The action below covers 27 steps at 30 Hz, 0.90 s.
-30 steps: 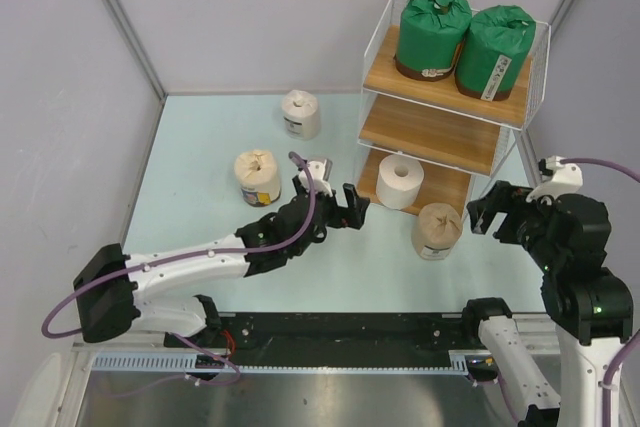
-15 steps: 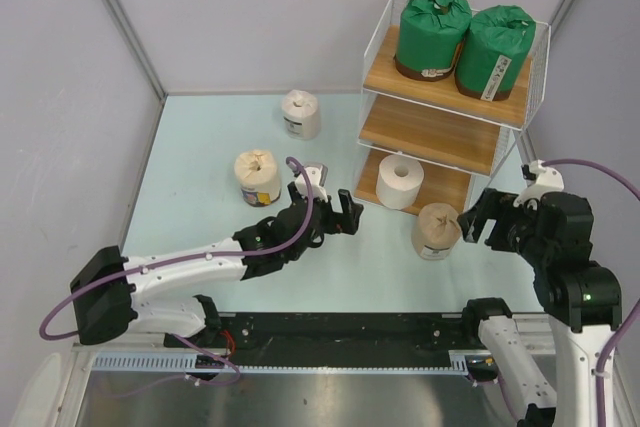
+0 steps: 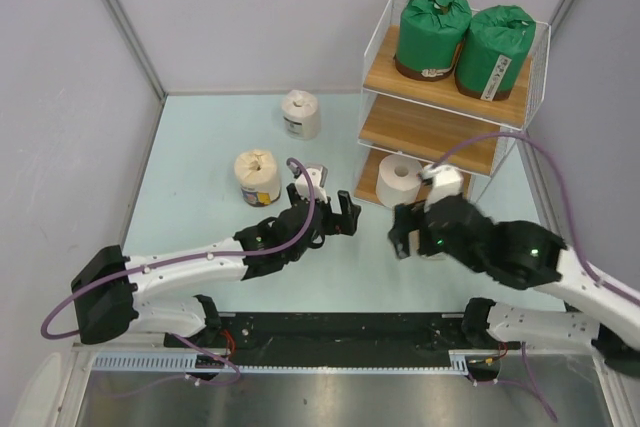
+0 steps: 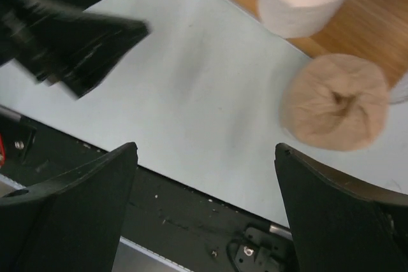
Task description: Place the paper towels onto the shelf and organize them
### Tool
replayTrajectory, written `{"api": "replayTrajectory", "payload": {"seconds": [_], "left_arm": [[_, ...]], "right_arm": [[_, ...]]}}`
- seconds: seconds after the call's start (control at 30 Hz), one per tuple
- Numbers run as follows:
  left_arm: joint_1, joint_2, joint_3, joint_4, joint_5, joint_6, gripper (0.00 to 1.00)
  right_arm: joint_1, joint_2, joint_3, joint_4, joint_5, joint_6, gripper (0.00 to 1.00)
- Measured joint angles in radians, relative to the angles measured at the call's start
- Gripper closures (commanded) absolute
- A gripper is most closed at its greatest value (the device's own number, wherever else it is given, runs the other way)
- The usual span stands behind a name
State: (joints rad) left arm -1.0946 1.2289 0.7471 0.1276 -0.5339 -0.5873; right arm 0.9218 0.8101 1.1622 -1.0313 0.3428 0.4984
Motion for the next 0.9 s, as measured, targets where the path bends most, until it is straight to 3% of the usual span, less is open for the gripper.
{"api": "replayTrajectory", "payload": {"seconds": [0.1, 0.2, 0.4, 0.6, 0.9], "left_arm": [[0.000, -0.002, -0.006, -0.006, -0.010, -0.001, 0.00], [0.000, -0.016, -0.026, -0.018, -0.014, -0.006, 0.00], [0.021, -0.079, -0.074, -0.032, -0.012, -0.026, 0.00], [0.066, -0.178, -0.138, -0.039, -0.005, -0.053, 0.00], [0.089, -0.237, -0.169, -0.065, -0.005, -0.069, 0.00]], "right_arm": [[0.312, 0.106, 0.001, 0.008, 0.219, 0.102, 0.05], [0.365, 0.209, -0.001, -0.016, 0.344, 0.178, 0.04], [0.231, 0.198, -0.019, -0.093, 0.423, 0.242, 0.05], [0.003, 0.062, -0.158, -0.046, 0.332, 0.199, 0.08], [-0.078, 0.118, -0.291, 0.074, 0.245, 0.170, 0.09]]}}
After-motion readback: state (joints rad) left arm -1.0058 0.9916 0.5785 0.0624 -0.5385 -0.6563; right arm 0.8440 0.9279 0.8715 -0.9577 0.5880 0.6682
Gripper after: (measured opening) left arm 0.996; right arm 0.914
